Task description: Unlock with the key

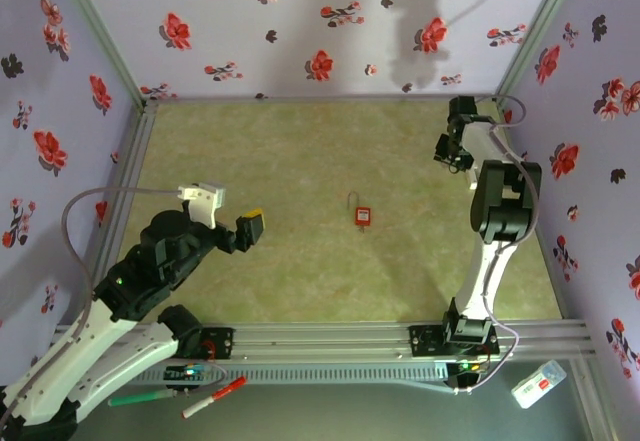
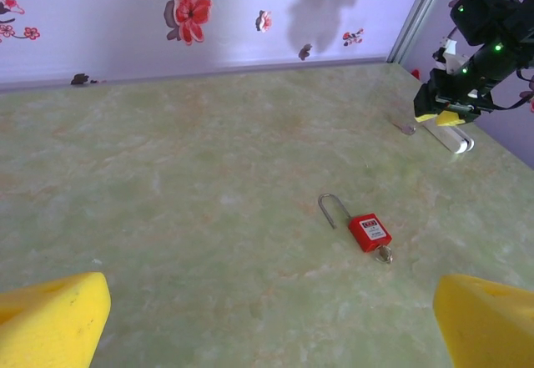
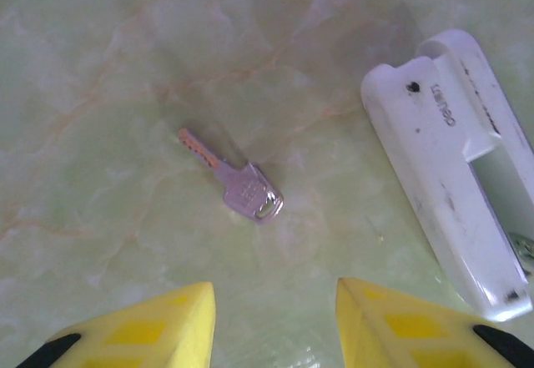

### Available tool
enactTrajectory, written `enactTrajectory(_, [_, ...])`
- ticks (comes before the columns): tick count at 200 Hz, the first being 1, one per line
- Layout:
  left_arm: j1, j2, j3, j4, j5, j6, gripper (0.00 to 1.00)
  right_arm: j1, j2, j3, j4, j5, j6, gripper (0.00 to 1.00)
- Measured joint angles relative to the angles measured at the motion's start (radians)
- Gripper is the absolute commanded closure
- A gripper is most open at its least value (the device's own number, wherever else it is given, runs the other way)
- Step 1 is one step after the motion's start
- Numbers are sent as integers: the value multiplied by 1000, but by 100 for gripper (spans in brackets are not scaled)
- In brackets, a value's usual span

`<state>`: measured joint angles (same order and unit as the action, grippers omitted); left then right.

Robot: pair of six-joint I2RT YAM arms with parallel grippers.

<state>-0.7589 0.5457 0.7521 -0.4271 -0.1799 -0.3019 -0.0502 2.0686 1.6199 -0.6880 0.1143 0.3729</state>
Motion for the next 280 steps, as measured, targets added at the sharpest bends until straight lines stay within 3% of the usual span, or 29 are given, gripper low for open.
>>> enactTrajectory(152, [0, 36, -1, 7, 0, -3, 0, -41, 178, 126, -3, -34, -14, 65])
enactTrajectory(208, [0, 36, -1, 7, 0, -7, 0, -41, 173, 123, 8, -44, -14, 62])
enactTrajectory(280, [0, 36, -2, 8, 8, -7, 0, -42, 48, 84, 34, -91, -5, 57])
